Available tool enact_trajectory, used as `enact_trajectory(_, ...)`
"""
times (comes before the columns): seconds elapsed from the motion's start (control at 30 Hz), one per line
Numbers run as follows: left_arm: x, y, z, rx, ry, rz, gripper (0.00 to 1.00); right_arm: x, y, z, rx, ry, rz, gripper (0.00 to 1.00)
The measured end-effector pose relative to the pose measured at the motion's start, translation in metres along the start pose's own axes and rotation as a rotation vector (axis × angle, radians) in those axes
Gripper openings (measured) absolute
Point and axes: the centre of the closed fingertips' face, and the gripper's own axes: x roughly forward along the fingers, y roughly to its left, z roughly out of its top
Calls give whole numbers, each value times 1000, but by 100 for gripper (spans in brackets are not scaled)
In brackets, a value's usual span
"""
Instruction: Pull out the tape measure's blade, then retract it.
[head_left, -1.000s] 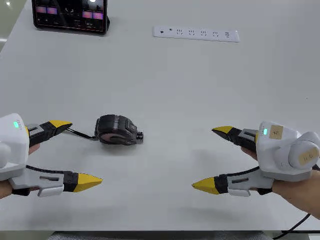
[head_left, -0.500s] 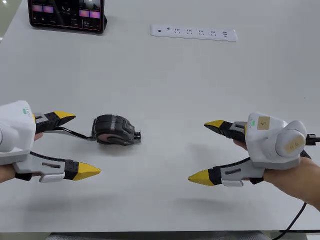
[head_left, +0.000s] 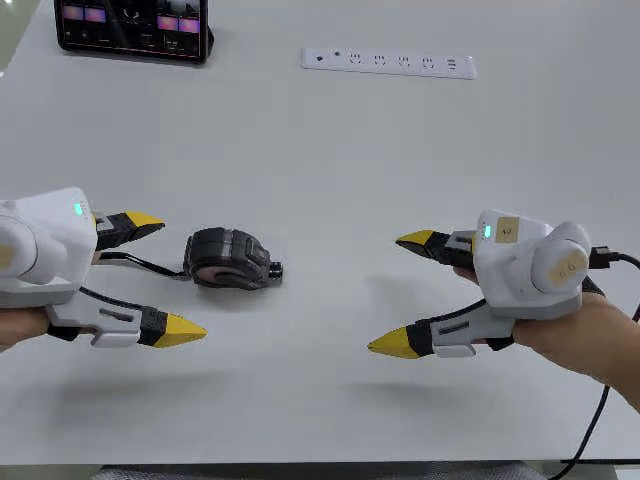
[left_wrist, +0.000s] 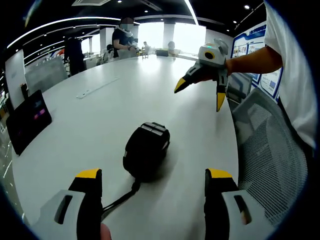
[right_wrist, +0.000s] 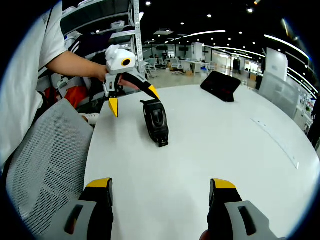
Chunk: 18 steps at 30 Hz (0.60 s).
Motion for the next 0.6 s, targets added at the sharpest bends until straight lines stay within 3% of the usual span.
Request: enact_trajectory(0.6,15,11,1,63,69,-28,68,12,-5,3,-47,32,36,75)
